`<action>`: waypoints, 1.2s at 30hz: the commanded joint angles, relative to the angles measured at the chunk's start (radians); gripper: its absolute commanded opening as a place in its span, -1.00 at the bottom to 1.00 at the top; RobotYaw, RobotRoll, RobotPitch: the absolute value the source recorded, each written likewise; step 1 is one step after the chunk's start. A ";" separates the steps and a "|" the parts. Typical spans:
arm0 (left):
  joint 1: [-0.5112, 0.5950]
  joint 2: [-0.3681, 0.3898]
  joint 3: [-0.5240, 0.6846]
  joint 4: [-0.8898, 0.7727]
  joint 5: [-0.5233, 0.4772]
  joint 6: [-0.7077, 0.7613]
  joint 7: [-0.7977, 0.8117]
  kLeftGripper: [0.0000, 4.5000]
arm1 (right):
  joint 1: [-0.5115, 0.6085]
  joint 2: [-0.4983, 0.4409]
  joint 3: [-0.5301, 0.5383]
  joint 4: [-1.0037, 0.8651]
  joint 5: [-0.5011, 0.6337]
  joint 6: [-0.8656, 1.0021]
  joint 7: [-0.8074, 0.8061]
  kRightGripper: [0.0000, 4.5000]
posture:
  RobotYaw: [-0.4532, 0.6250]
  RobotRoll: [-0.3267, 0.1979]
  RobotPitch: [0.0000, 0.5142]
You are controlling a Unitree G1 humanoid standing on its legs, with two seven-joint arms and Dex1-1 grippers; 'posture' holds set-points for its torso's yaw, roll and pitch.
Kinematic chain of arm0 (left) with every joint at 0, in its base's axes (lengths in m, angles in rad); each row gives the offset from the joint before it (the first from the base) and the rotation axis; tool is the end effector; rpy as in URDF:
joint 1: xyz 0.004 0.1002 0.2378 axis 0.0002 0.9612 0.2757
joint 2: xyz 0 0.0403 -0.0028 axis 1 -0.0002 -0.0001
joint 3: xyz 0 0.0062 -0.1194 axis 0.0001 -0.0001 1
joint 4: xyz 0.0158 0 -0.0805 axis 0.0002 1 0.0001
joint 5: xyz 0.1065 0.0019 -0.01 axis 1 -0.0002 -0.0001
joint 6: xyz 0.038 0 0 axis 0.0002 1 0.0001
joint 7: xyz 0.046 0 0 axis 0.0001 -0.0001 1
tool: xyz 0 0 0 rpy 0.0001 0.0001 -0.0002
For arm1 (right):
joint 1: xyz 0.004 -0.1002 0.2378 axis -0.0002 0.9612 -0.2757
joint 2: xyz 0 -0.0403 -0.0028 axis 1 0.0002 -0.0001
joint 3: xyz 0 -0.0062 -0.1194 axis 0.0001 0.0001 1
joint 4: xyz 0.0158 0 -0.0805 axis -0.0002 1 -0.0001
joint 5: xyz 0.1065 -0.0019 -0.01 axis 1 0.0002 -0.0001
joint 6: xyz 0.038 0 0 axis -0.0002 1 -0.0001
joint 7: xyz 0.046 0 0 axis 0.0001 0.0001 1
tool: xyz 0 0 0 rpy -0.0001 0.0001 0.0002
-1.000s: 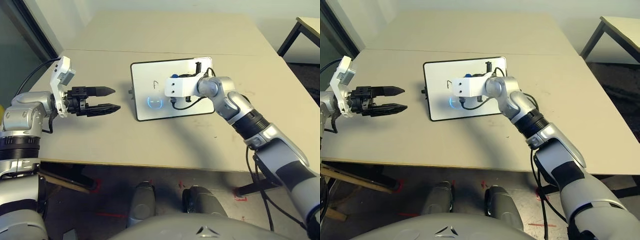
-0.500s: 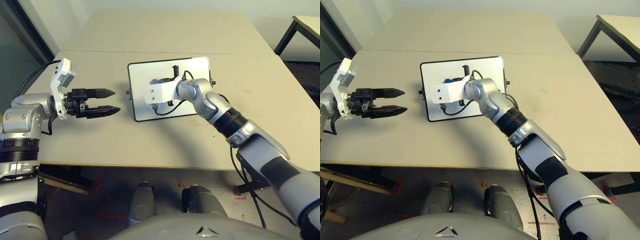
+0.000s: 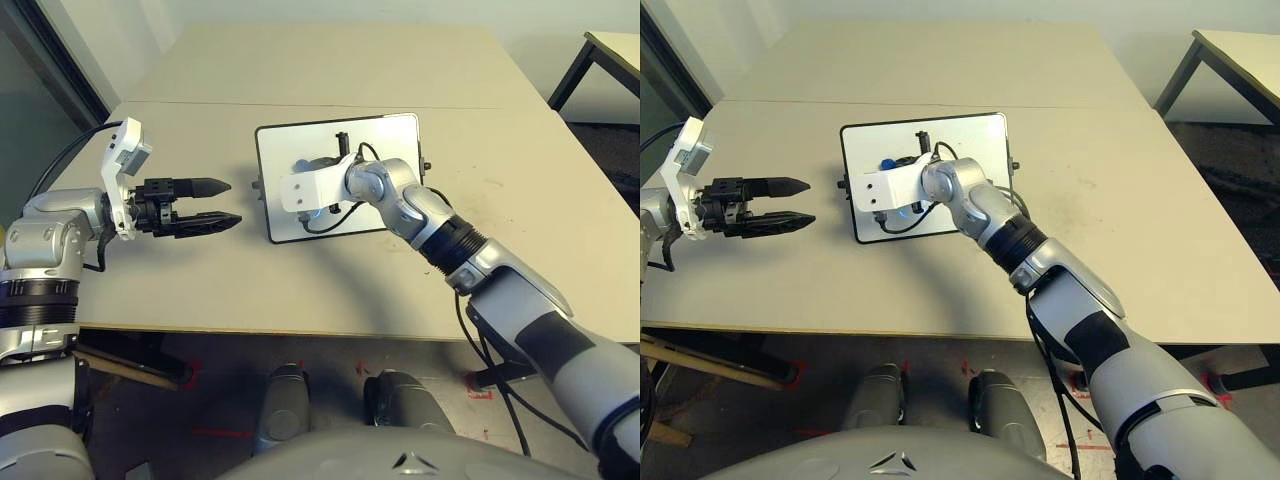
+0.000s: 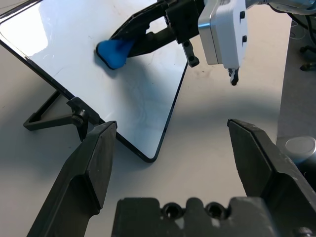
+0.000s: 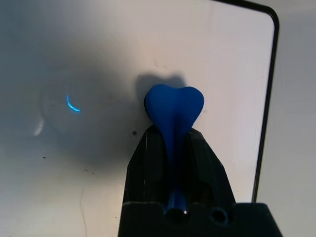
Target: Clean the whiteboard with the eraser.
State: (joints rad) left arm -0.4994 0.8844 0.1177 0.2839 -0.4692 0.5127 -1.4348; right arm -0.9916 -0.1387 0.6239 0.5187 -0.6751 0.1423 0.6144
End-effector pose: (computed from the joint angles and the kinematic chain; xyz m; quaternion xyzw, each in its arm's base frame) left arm 0.2775 0.3377 0.1846 0.0461 0.1442 -0.5312 0.8336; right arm 0.3385 -0.0222 0.1671 -0.6235 -0.0519 0.3967 0.6716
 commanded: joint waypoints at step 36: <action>0.023 0.019 0.023 -0.033 -0.015 0.002 0.012 1.00 | -0.066 0.032 0.009 0.110 -0.008 -0.049 -0.025 -0.85 | 0.46 0.25 -0.92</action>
State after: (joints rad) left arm -0.4899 0.8855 0.1259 0.2776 -0.4716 0.5076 -1.4278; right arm -1.0478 -0.1129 0.6184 0.5981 -0.6749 0.1038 0.5961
